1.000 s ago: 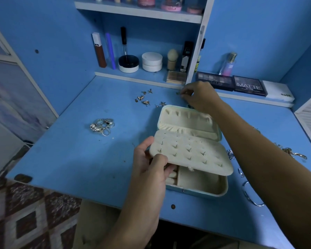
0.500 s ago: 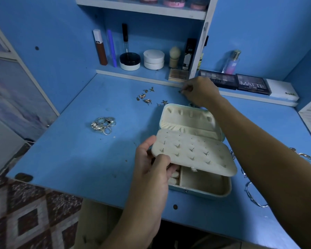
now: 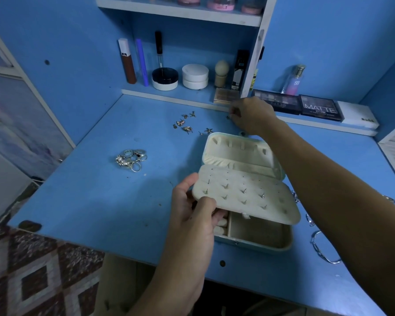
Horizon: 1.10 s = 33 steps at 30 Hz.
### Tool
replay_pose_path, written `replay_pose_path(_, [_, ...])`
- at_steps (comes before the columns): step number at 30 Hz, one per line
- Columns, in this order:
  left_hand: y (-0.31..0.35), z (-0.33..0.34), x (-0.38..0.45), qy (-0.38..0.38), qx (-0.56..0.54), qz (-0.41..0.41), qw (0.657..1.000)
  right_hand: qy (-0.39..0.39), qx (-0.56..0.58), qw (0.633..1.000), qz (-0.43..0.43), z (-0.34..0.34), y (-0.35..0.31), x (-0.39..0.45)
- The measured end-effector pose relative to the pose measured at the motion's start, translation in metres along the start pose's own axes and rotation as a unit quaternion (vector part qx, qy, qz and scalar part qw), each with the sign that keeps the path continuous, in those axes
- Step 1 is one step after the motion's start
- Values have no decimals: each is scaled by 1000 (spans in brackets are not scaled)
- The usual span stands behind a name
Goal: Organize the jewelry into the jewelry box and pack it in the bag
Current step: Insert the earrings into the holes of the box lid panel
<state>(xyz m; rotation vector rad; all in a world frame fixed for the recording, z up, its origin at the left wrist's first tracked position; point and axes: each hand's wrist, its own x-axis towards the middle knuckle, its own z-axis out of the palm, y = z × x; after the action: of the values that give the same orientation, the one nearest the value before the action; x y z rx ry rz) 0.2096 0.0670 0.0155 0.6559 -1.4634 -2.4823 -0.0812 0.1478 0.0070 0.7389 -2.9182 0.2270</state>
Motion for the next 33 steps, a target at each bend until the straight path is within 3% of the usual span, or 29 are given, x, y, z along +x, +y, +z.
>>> replay_pose_path(7, [-1, 0, 0, 3, 5, 0, 1000, 29, 91, 995, 21, 1, 1, -5])
replay_pose_path(14, [-1, 1, 0, 12, 3, -1, 1000, 38, 165, 986, -13, -1, 8, -9])
replay_pose_path(19, [-1, 1, -1, 4, 11, 1, 1000, 29, 188, 981, -19, -12, 8, -15])
replay_pose_path(27, [-1, 1, -1, 6, 15, 1, 1000, 12, 322, 947, 17, -34, -7, -43])
replay_pose_path(33, [-3, 1, -1, 3, 9, 5, 1000, -18, 341, 939, -35, -47, -32, -74])
